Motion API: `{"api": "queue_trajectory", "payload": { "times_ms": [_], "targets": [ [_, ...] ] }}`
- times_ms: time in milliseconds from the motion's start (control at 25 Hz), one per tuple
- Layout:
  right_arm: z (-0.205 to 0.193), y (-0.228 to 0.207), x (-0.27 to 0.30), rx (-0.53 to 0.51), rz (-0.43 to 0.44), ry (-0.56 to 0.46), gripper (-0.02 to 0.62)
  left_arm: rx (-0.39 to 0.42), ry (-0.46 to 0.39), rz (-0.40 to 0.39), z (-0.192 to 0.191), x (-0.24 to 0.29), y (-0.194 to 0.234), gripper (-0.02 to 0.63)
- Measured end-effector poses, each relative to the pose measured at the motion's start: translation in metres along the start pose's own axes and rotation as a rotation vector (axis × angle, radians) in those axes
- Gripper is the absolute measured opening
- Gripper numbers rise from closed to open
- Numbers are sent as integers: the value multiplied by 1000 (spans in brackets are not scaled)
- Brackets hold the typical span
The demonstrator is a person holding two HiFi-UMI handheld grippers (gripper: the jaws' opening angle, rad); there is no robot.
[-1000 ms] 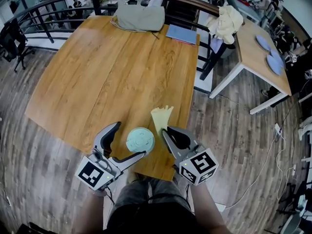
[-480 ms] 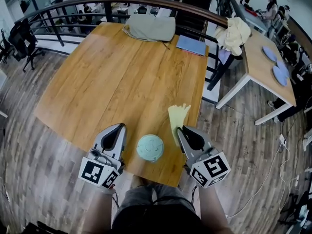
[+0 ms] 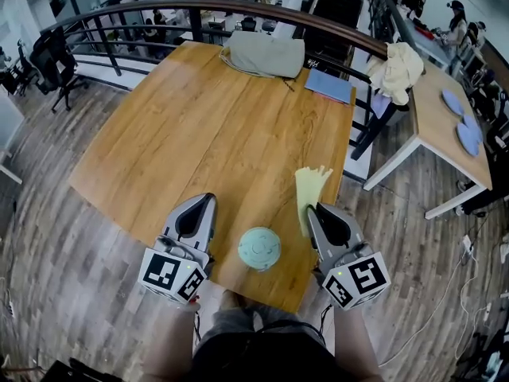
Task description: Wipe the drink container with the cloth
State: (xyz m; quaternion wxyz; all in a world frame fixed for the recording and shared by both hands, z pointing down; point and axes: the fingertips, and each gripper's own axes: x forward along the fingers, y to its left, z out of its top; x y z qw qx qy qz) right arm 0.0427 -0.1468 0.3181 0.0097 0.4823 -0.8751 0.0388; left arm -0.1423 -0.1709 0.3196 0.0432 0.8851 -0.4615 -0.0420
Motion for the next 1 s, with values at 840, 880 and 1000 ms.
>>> {"api": "queue_trajectory", "payload": {
  "times_ms": [840,880,1000],
  "targets": [
    [24,3,7,-33,16,-34,35,9,-27,9,23,8,5,-3],
    [25,3,7,-33,16,-35,35,8,-29,8,24,8,4,-3],
    [28,6,6,-33,19,-37,35,3,-31,6,27,7,4,-3]
  ]
}}
